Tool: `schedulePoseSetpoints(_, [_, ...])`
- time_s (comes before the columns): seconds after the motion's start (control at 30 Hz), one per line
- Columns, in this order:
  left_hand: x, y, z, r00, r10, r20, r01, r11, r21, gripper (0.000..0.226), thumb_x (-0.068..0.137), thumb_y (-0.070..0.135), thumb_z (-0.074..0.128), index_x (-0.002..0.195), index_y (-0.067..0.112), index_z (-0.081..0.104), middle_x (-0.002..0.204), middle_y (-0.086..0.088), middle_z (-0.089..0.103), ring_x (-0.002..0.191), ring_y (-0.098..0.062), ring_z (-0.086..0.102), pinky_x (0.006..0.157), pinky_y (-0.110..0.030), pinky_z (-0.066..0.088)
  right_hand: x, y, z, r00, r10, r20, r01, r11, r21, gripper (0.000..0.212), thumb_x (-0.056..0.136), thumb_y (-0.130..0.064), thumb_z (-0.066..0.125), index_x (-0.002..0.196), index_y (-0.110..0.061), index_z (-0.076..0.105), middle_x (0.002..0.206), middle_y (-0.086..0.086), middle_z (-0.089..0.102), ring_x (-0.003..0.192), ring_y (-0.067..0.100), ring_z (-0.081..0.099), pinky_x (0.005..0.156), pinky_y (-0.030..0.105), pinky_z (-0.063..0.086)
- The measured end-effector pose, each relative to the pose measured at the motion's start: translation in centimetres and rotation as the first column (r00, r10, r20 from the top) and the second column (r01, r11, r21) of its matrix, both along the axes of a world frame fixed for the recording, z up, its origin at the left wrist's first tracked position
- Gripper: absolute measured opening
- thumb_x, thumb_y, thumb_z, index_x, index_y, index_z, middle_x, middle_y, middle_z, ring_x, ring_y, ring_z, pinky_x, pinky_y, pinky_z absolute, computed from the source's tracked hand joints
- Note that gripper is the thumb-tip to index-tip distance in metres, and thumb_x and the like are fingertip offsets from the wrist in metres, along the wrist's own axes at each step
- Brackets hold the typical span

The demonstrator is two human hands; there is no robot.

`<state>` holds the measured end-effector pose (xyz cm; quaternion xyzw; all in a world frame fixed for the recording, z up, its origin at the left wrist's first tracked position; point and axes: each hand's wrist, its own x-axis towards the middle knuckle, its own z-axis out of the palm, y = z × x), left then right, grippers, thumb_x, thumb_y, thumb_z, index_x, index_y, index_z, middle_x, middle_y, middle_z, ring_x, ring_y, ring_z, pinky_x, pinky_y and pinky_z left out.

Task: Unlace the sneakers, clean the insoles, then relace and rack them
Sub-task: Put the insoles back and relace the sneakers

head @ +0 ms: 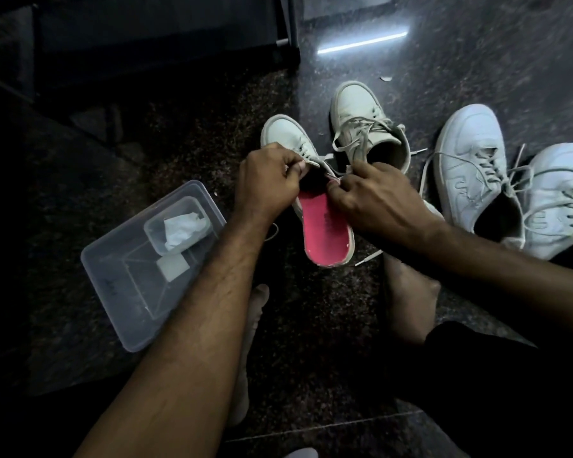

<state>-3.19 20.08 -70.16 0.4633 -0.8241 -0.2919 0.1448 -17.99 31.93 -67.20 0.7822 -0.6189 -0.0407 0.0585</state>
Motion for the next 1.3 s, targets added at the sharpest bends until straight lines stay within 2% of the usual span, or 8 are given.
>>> schedulePoseSetpoints(0.17, [-0.4, 0.3, -0.1, 0.998, -0.007, 0.062, 0.007, 1.000, -0.010, 0.023, 0.086, 0.035, 0.061, 0.091, 0.020, 0.076, 0.088, -0.003, 0.075, 0.078, -0.028, 0.068, 0.073, -0.043, 0.055, 0.8, 2.0, 0.2, 0.989, -0.140, 0.048, 0.138, 0.989, 0.057, 0.036, 0.085, -0.022, 0.032, 0.086, -0.012, 0.067, 0.069, 0.003, 0.064, 0.066, 0.027, 0.064, 0.045, 0.027, 0.030])
schedulePoseSetpoints(0.3, [-0.5, 0.6, -0.1, 0.997, 0.034, 0.062, -0.037, 0.998, 0.042, 0.027, 0.083, 0.038, 0.058, 0.095, 0.024, 0.077, 0.085, -0.003, 0.076, 0.080, -0.027, 0.070, 0.075, -0.041, 0.056, -0.8, 0.7, -1.4, 0.988, -0.024, 0.152, 0.023, 1.000, 0.009, 0.042, 0.091, -0.023, 0.033, 0.109, -0.008, 0.068, 0.077, 0.005, 0.062, 0.075, 0.029, 0.058, 0.052, 0.034, 0.040])
schedulePoseSetpoints(0.57, [-0.3, -0.1, 0.5, 0.992, 0.120, 0.050, -0.125, 0.984, 0.129, 0.015, 0.084, 0.038, 0.075, 0.095, 0.030, 0.080, 0.087, 0.006, 0.077, 0.080, -0.012, 0.070, 0.075, -0.027, 0.055, -1.5, -0.3, -0.8, 0.983, -0.043, 0.178, 0.059, 0.994, -0.088, 0.032, 0.088, -0.027, 0.044, 0.102, -0.018, 0.071, 0.075, 0.001, 0.060, 0.072, 0.027, 0.060, 0.052, 0.030, 0.036])
schedulePoseSetpoints(0.7, [-0.5, -0.3, 0.3, 0.990, 0.130, 0.050, -0.136, 0.978, 0.160, 0.015, 0.082, 0.040, 0.077, 0.092, 0.030, 0.080, 0.081, 0.004, 0.076, 0.075, -0.016, 0.069, 0.070, -0.028, 0.055, -2.3, 1.3, -0.1, 0.991, 0.025, 0.128, -0.009, 0.992, -0.126, 0.025, 0.090, -0.023, 0.046, 0.093, -0.014, 0.069, 0.073, 0.002, 0.061, 0.070, 0.027, 0.060, 0.051, 0.033, 0.038])
schedulePoseSetpoints(0.9, [-0.7, 0.1, 0.1, 0.989, 0.136, 0.052, -0.142, 0.978, 0.152, 0.015, 0.082, 0.042, 0.076, 0.090, 0.030, 0.080, 0.085, 0.005, 0.077, 0.078, -0.015, 0.070, 0.075, -0.032, 0.057, -1.6, 0.9, -2.3, 0.983, -0.004, 0.185, -0.030, 0.983, 0.181, 0.035, 0.090, -0.032, 0.036, 0.096, -0.014, 0.065, 0.075, 0.003, 0.064, 0.075, 0.028, 0.063, 0.049, 0.035, 0.044])
schedulePoseSetpoints(1.03, [-1.0, 0.5, 0.3, 0.987, 0.144, 0.069, -0.152, 0.980, 0.128, 0.015, 0.083, 0.041, 0.074, 0.091, 0.030, 0.079, 0.087, 0.004, 0.077, 0.081, -0.018, 0.071, 0.076, -0.035, 0.058, -1.8, -0.6, -2.6, 0.979, 0.020, 0.205, -0.050, 0.989, 0.141, 0.034, 0.093, -0.027, 0.037, 0.092, -0.012, 0.068, 0.077, 0.003, 0.065, 0.076, 0.029, 0.059, 0.058, 0.039, 0.050])
schedulePoseSetpoints(1.2, [-1.2, 0.3, 0.7, 0.989, 0.113, 0.101, -0.125, 0.985, 0.122, 0.014, 0.084, 0.038, 0.074, 0.092, 0.028, 0.080, 0.087, 0.001, 0.077, 0.081, -0.020, 0.071, 0.078, -0.034, 0.056, -1.7, -2.4, -3.1, 0.993, 0.042, 0.108, -0.060, 0.984, 0.165, 0.040, 0.086, -0.033, 0.032, 0.081, -0.014, 0.066, 0.066, 0.003, 0.061, 0.068, 0.029, 0.060, 0.052, 0.033, 0.039])
schedulePoseSetpoints(1.3, [-1.1, 0.3, 0.8, 0.989, 0.102, 0.105, -0.115, 0.986, 0.118, 0.015, 0.083, 0.039, 0.074, 0.093, 0.028, 0.080, 0.087, 0.000, 0.077, 0.081, -0.021, 0.071, 0.078, -0.034, 0.056, -1.8, -2.6, -3.0, 0.995, 0.072, 0.068, -0.082, 0.986, 0.143, 0.031, 0.084, -0.029, 0.038, 0.075, -0.016, 0.065, 0.064, 0.001, 0.059, 0.069, 0.027, 0.059, 0.054, 0.034, 0.044])
